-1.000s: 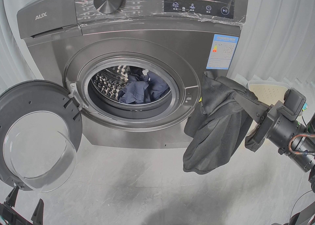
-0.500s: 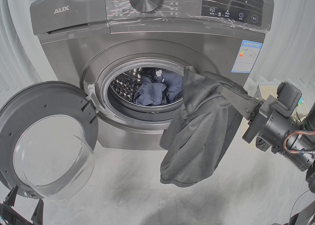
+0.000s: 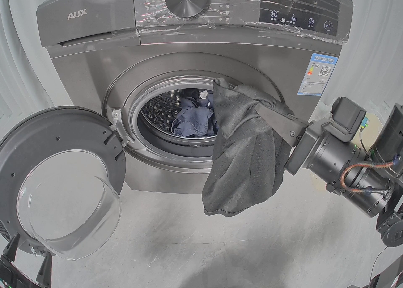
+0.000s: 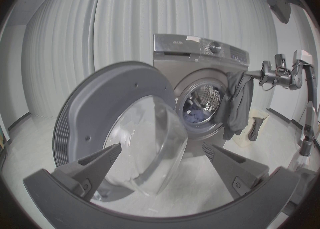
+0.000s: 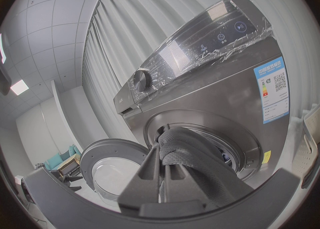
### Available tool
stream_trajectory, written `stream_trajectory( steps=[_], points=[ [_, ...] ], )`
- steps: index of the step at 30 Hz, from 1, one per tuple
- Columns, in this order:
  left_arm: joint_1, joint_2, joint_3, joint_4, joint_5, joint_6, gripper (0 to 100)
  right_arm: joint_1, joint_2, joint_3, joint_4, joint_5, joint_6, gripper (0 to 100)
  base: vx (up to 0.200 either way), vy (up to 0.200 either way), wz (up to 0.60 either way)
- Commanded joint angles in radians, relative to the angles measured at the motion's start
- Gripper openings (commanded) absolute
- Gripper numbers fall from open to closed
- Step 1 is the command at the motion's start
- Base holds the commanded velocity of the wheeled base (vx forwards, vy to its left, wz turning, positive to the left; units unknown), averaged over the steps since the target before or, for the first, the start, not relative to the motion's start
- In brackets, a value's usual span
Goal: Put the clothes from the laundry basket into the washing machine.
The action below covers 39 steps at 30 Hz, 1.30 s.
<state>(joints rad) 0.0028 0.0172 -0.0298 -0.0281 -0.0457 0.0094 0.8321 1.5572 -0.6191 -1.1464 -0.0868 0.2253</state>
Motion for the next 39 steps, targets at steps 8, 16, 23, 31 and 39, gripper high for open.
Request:
stream_trajectory(
  steps=[8, 16, 23, 31, 39],
  points=[
    [0.026, 0.248, -0.222, 0.033, -0.345, 0.012, 100, 0.032, 0.072, -0.06, -0.019, -0.008, -0.001, 0, 0.0, 0.0, 0.0],
    [-0.052, 0.645, -0.295, -0.211, -0.471, 0.018, 100, 0.044, 0.127, -0.14, -0.023, -0.005, 0.003, 0, 0.0, 0.0, 0.0],
    [-0.259, 0.863, -0.298, -0.296, -0.464, 0.026, 100, 0.042, 0.178, -0.171, -0.064, -0.01, 0.003, 0, 0.0, 0.0, 0.0],
    [-0.343, 1.17, -0.351, -0.449, -0.464, 0.023, 100, 0.044, 0.182, -0.163, -0.07, -0.01, 0.005, 0, 0.0, 0.0, 0.0],
    [-0.409, 1.371, -0.407, -0.57, -0.439, 0.011, 100, 0.044, 0.181, -0.159, -0.069, -0.011, 0.005, 0, 0.0, 0.0, 0.0]
  ],
)
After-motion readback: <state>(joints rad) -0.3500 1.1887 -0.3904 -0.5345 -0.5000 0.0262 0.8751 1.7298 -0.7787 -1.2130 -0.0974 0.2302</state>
